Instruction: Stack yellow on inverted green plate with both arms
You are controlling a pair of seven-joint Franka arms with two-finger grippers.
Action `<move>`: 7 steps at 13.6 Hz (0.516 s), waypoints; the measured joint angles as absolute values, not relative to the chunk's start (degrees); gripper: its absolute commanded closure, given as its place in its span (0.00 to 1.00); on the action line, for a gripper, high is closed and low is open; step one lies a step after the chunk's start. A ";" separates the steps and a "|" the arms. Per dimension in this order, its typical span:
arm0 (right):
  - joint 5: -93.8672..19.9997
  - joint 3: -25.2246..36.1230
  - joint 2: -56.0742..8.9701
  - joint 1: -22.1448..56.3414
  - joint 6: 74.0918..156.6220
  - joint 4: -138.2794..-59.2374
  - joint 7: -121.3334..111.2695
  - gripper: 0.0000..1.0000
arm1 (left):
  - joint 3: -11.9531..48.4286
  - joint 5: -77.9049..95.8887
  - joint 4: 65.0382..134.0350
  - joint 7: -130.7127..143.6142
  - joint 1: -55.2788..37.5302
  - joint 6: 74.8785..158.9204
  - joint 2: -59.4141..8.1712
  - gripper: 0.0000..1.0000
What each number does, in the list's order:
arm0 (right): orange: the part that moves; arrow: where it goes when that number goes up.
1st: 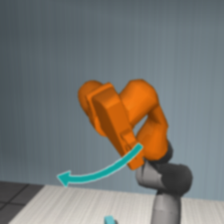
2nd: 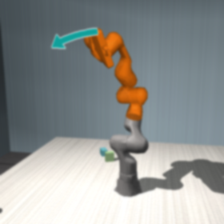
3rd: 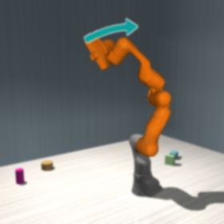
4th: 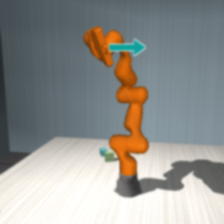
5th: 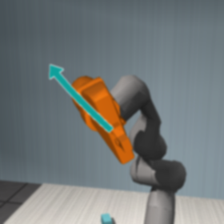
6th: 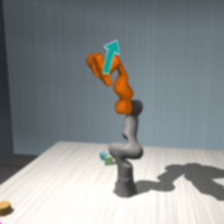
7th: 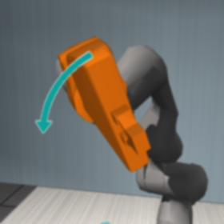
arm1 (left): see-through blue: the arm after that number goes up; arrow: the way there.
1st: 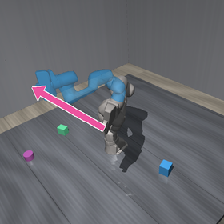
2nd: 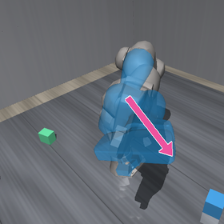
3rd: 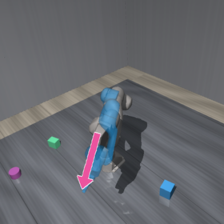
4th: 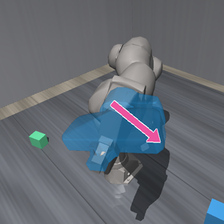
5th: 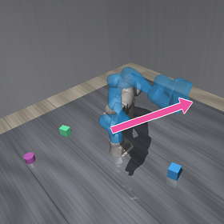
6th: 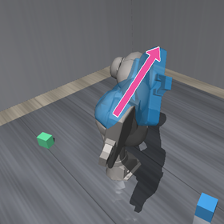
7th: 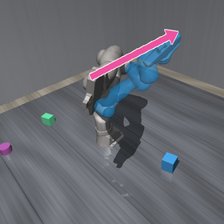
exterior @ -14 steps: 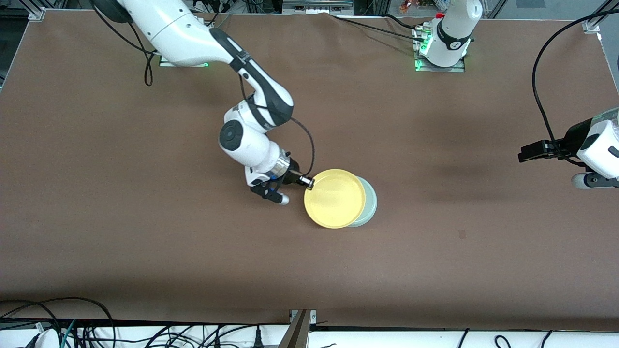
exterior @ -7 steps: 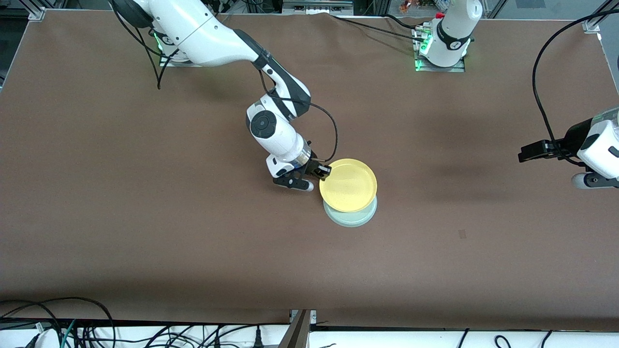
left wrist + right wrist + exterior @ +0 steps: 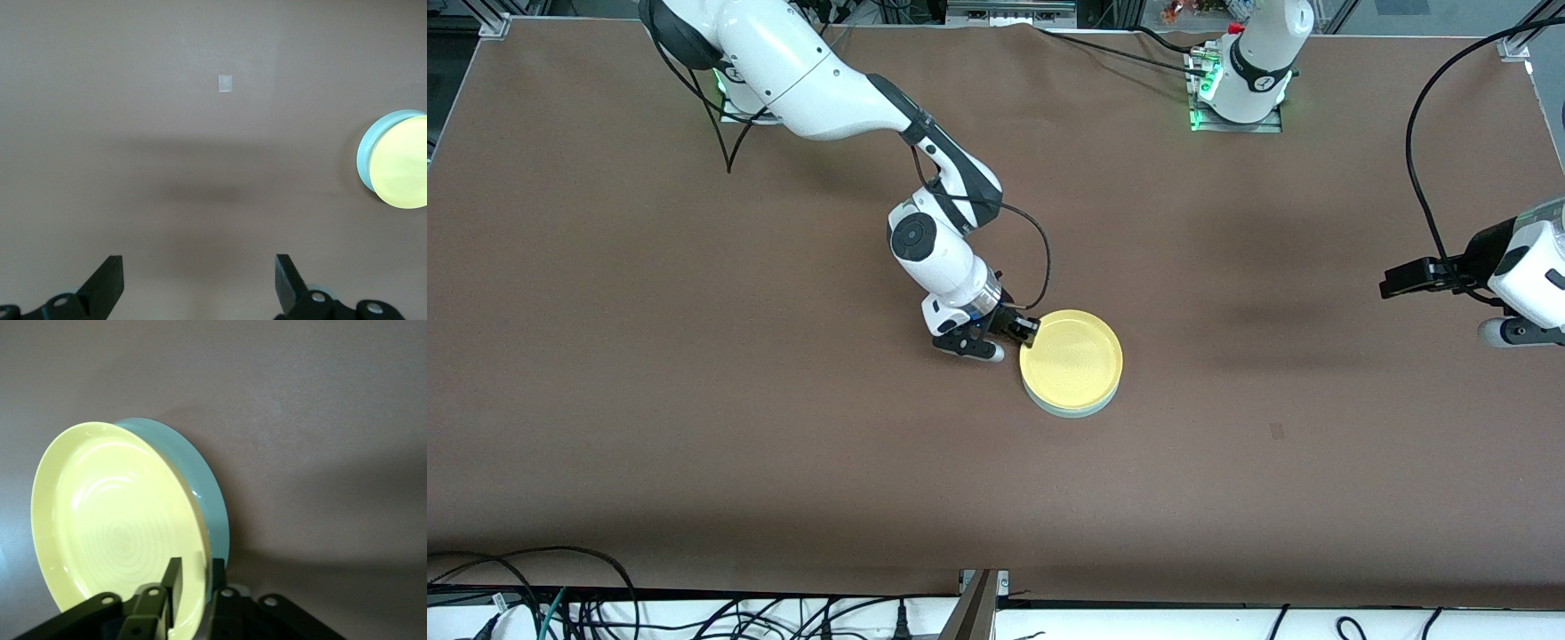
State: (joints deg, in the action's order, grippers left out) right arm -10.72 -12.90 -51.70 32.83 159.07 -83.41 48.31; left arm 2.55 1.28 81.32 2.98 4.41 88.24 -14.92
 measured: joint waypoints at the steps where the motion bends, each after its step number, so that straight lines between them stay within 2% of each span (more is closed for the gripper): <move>1: -9.76 -12.78 -51.65 33.13 159.07 -83.09 48.31 0.00 | 2.55 1.28 81.32 2.98 4.42 88.24 -14.92 0.00; 4: -8.31 -10.60 -50.34 34.06 158.41 -82.73 48.34 0.00 | 2.54 1.28 81.32 2.98 4.43 88.24 -14.92 0.00; 7: -6.67 -6.59 -44.82 34.11 147.69 -82.26 46.85 0.00 | 2.54 1.28 81.32 2.98 4.43 88.24 -14.92 0.00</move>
State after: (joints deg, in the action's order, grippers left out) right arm -6.67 -6.59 -44.82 34.11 147.69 -82.26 46.85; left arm 2.54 1.28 81.32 2.98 4.43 88.24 -14.92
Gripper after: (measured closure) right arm 0.000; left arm 0.000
